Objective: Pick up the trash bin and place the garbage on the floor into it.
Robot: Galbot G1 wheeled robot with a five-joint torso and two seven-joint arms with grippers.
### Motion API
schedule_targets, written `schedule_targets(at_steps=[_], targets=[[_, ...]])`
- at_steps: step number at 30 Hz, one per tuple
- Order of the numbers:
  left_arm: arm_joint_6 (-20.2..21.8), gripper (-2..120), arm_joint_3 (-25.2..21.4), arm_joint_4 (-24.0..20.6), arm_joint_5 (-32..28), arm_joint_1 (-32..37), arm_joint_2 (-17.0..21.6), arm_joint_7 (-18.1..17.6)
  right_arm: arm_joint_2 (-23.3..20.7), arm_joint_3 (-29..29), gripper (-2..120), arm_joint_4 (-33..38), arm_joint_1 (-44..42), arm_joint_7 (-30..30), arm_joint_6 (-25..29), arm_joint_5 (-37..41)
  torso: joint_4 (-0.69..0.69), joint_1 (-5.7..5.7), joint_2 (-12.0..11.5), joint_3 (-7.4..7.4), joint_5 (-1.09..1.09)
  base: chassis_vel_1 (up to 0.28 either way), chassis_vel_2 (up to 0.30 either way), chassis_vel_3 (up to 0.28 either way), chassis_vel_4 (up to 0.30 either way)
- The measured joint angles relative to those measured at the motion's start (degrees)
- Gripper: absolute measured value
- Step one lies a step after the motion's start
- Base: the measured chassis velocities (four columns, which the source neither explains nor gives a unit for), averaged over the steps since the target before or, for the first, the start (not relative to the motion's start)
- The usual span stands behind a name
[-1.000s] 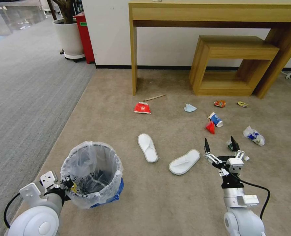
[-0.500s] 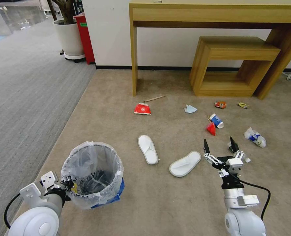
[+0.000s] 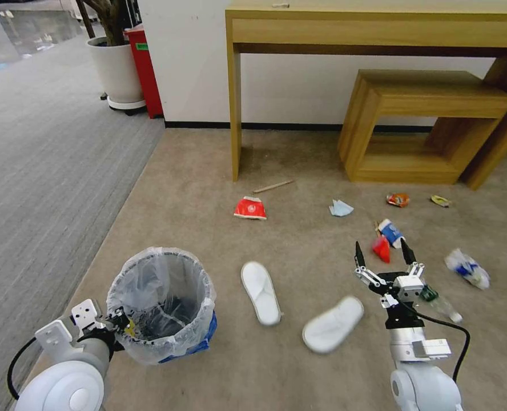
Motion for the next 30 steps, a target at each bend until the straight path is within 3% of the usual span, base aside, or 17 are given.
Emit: schedule_targets(at_steps=[8,11,12,16,17,20,21,24,30], targets=[[0.00,1,-0.04,-0.18,0.19,0.27,0.10,-0.01,-1.28,-1.61,100,1.38,-0.49,5.73,-7.30,4.88,0.00,-0.01,0.01,-0.04,-0.02,0.009,0.004,-0.002,0.004],[0.00,1,0.12,-0.18,0.51,0.29,0.06,-0.02,-2.17,-3.27,100,3.07,-0.76,11.62,-15.26,10.04,0.00,-0.01,0.01,-0.04,-0.02,0.019,-0.013,-0.012,0.008],[0.00,1,0.12,-0.18,0.51,0.29,0.06,-0.02,-2.17,-3.27,100,3.07,-0.76,11.62,-15.26,10.04,0.00,-0.01,0.01,-0.04,-0.02,0.000,0.000,0.000,0.000],[0.00,1,0.25,-0.37,0.84,0.43,-0.01,-0.02,-4.21,-6.35,100,7.43,-0.44,25.52,-34.47,22.63,0.00,-0.01,0.01,-0.03,-0.02,0.000,0.000,0.000,0.000],[0.00,1,0.25,-0.37,0.84,0.43,-0.01,-0.02,-4.21,-6.35,100,7.43,-0.44,25.52,-34.47,22.63,0.00,-0.01,0.01,-0.03,-0.02,0.000,0.000,0.000,0.000],[0.02,1,0.40,-0.52,1.04,0.47,-0.02,-0.04,-5.59,-7.84,100,10.29,1.37,36.45,-47.71,38.50,0.01,-0.01,0.01,-0.03,-0.02,0.000,0.000,0.000,0.000],[0.02,1,0.40,-0.52,1.04,0.47,-0.02,-0.04,-5.59,-7.84,100,10.29,1.37,36.45,-47.71,38.50,0.01,-0.01,0.01,-0.03,-0.02,0.000,0.000,0.000,0.000],[0.02,1,0.50,-0.56,1.26,0.59,-0.09,-0.04,-5.96,-9.04,100,10.80,3.29,42.57,-53.95,49.40,0.00,-0.01,0.00,-0.03,-0.02,0.000,0.000,0.000,0.000],[0.02,1,0.87,-0.57,2.17,0.87,-0.63,-0.04,-5.71,-11.31,100,3.93,6.98,44.90,-56.01,52.08,0.01,-0.01,0.00,-0.03,-0.02,0.000,0.000,0.000,0.000]])
